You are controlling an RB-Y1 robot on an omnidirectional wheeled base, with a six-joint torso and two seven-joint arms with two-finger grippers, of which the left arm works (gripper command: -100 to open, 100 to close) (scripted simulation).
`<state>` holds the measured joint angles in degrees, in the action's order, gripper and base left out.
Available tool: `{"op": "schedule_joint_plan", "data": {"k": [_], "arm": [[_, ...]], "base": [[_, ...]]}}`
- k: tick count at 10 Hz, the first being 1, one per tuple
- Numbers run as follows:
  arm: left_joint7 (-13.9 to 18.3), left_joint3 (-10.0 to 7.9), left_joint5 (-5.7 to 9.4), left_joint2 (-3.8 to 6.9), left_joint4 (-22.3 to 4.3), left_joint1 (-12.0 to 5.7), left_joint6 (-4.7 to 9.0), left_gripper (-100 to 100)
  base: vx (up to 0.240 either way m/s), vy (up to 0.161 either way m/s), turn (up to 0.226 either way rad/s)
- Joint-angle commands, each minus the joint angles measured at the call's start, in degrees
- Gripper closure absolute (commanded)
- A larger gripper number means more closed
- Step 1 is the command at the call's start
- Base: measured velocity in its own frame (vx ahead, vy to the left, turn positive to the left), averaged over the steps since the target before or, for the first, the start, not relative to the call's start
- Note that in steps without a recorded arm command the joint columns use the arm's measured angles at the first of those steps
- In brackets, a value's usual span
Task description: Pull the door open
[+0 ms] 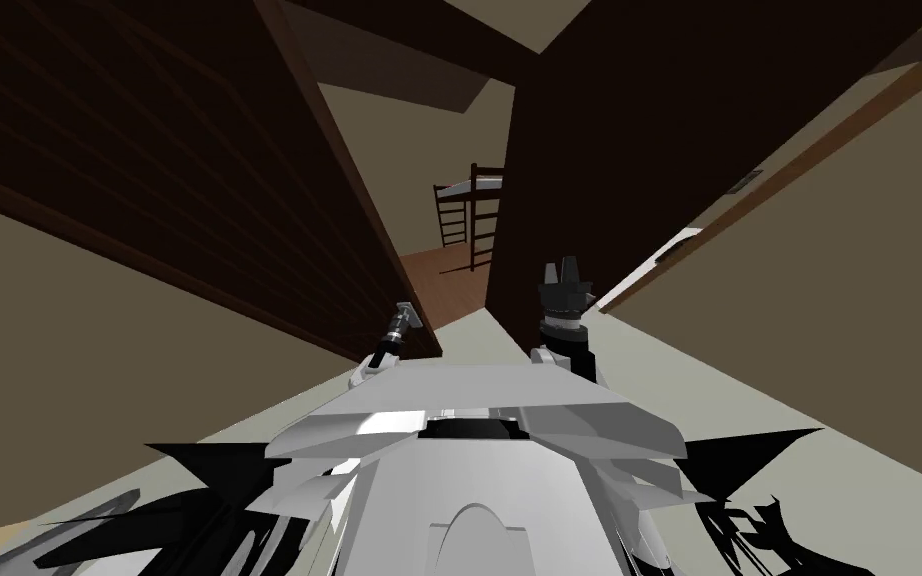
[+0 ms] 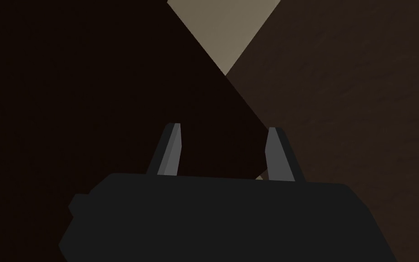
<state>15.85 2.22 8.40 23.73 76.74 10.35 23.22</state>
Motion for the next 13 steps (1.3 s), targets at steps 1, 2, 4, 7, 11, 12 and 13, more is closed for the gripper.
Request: {"op": "schedule_joint_plan", "data": {"k": [1, 2, 4, 7, 11, 12, 13], "arm": [[0.92, 0.70, 0.11, 1.36, 0.58, 1.12, 1.10, 100], [1.42, 1.07, 0.17, 2.08, 0.89, 1.72, 1.70, 100], [2.52, 1.91, 0.30, 3.72, 1.59, 3.07, 3.02, 100], [4.21, 3.18, 0.50, 6.20, 2.65, 5.13, 5.04, 100], [5.26, 4.31, 0.48, 7.60, 2.80, 6.38, 6.77, 100], [5.73, 4.54, 0.54, 8.34, 2.81, 6.86, 7.57, 100], [6.21, 4.78, 0.60, 9.09, 2.82, 7.35, 8.39, 100]], "base": [[-0.171, 0.043, -0.168], [-0.259, 0.090, -0.147], [-0.224, 0.088, -0.118], [-0.227, 0.109, -0.131], [-0.175, 0.052, -0.105], [-0.188, 0.089, -0.145], [-0.177, 0.099, -0.153]]}}
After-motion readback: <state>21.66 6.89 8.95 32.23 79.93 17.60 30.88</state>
